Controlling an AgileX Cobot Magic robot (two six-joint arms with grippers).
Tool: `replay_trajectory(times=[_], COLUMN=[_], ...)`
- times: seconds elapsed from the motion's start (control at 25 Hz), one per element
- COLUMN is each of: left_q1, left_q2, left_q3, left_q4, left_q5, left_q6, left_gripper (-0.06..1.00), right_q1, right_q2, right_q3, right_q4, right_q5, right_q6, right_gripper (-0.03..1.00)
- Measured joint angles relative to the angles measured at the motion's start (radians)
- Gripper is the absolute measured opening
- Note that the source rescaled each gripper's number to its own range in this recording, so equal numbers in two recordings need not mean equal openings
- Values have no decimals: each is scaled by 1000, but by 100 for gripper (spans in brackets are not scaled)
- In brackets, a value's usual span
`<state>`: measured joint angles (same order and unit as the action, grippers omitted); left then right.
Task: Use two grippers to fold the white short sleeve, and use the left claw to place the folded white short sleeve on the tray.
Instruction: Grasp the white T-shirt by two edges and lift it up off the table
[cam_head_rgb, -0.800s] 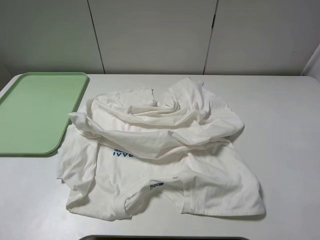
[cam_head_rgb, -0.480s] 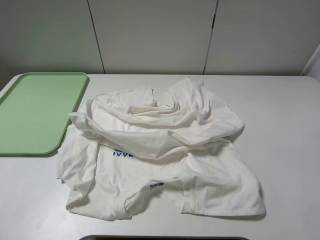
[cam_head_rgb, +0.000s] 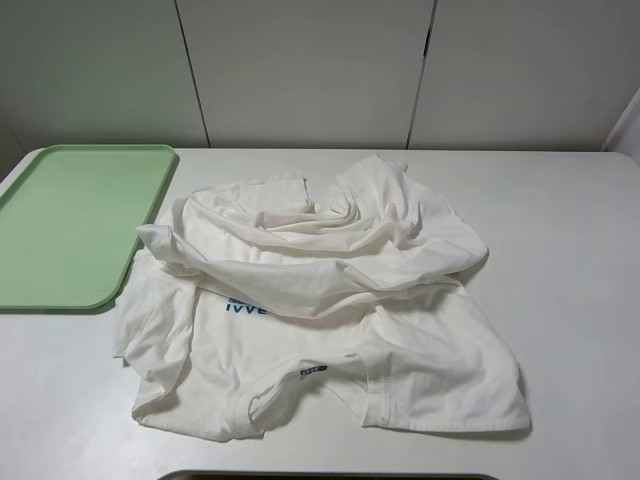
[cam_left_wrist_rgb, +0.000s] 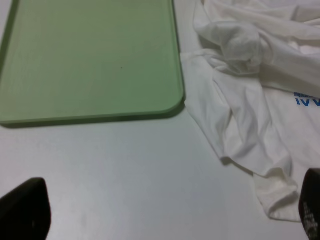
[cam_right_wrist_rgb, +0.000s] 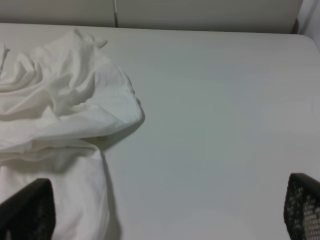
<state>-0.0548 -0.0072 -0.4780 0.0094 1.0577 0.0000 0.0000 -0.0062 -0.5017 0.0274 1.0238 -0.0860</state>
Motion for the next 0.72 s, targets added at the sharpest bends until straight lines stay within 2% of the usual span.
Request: replay_trajectory(times=[0.56,0.72], left_q1=[0,-28], left_q2=[0,0], left_q3=[0,0], left_q4=[0,3], left_q5=[0,0], left_q6=[0,0], left_gripper=[100,100], right_q1=[0,0], right_q2=[0,0], right_q3=[0,0], right_q4=[0,0], right_q5=[0,0], right_q6=[0,0], right_gripper=[100,100])
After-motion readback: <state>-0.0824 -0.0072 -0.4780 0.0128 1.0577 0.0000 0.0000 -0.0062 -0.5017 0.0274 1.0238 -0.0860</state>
